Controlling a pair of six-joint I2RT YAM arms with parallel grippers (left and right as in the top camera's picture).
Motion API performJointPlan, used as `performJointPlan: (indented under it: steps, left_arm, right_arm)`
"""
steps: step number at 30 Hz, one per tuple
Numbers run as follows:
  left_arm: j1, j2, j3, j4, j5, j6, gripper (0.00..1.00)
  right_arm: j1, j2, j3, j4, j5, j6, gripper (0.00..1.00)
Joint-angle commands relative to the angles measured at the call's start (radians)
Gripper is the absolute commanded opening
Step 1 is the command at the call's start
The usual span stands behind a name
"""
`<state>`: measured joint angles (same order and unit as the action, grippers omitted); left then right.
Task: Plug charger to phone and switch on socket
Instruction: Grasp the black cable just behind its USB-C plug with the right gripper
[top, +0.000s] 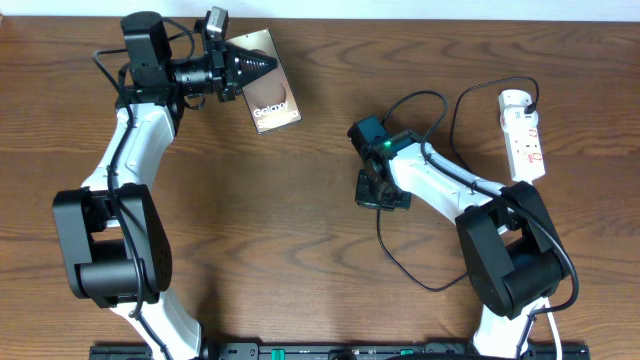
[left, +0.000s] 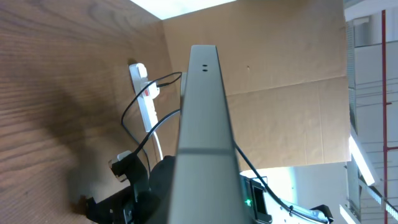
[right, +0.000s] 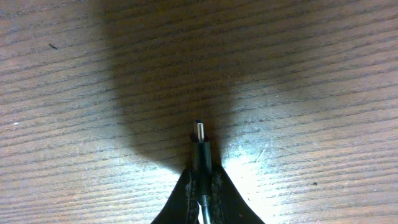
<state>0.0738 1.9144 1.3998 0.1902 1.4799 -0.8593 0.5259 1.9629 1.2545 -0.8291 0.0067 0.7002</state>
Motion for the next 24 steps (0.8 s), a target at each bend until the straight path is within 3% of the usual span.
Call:
performJointPlan:
  steps: [1,5,6,8,9,24]
  left_arm:
    - [0.000,-0.006,0.008,0.005,0.031,0.014,0.07]
    - [0.000,-0.006,0.008,0.005,0.031,0.014,0.07]
    - [0.000,-0.006,0.008,0.005,0.031,0.014,0.07]
    - [0.000,-0.006,0.008,0.005,0.031,0.014,0.07]
    - [0.000,-0.006,0.008,0.005,0.031,0.014,0.07]
    - [0.000,-0.006,0.008,0.005,0.031,0.014,0.07]
  right_arm:
    - [0.005,0.003,-0.006,0.000,-0.006,0.003,0.05]
    - [0.005,0.003,-0.006,0.000,-0.006,0.003,0.07]
    - [0.005,0.003,-0.006,0.000,-0.006,0.003,0.13]
    - [0.005,0.003,-0.006,-0.001,-0.006,0.002,0.36]
    - [0.005,0.003,-0.006,-0.002,-0.006,0.002,0.38]
    - [0.006,0.003,-0.006,-0.020,-0.021,0.014,0.31]
